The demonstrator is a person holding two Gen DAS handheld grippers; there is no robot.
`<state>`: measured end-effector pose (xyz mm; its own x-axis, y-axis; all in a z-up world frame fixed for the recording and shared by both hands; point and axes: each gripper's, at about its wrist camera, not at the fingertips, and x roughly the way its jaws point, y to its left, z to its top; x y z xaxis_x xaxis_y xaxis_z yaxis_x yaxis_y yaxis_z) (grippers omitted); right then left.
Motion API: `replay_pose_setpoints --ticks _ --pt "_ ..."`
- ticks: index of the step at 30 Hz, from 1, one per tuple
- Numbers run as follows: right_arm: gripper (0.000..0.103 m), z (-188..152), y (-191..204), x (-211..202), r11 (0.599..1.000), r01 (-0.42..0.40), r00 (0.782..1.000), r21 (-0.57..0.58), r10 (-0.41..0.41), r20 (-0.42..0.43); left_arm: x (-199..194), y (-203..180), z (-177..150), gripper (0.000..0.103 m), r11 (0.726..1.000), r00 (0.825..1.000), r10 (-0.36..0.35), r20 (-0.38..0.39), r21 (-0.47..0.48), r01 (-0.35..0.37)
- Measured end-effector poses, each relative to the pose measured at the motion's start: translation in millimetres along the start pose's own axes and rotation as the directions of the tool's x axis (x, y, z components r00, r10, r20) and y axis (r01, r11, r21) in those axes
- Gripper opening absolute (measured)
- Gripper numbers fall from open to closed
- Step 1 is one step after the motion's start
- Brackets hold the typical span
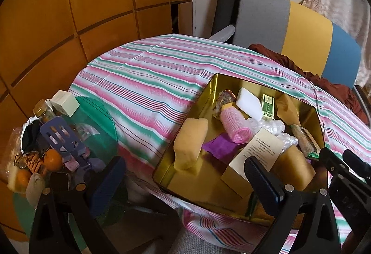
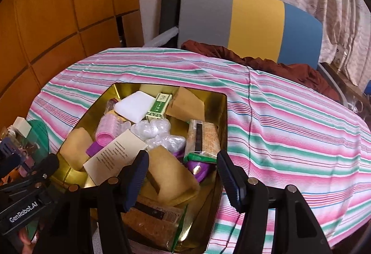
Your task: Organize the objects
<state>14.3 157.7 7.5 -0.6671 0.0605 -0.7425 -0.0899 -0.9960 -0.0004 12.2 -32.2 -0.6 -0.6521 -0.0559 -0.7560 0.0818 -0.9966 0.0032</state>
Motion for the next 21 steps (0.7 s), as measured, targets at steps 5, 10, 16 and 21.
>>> replay_pose_setpoints --ticks 5,10,16,21 --pt "0.062 -2 2 -6 1.0 -0.006 1.0 0.006 0.006 0.005 -2 0 0 0.103 1.0 1.0 -0.009 -0.007 -0.002 0.009" --pt "0.062 -2 3 -12 1.0 -0.018 1.0 0.023 0.018 0.011 -3 1 0 0.103 0.999 0.999 0.034 0.013 0.005 -0.034" --pt "0.062 -2 10 -14 1.0 -0.014 1.0 0.011 0.014 0.019 -2 -1 -1 0.103 0.999 0.999 0.043 0.012 0.019 -0.043" --pt "0.062 -3 9 -12 1.0 -0.005 1.0 0.016 0.005 0.016 -4 -4 -2 0.103 0.998 0.999 0.052 0.016 0.038 -0.052"
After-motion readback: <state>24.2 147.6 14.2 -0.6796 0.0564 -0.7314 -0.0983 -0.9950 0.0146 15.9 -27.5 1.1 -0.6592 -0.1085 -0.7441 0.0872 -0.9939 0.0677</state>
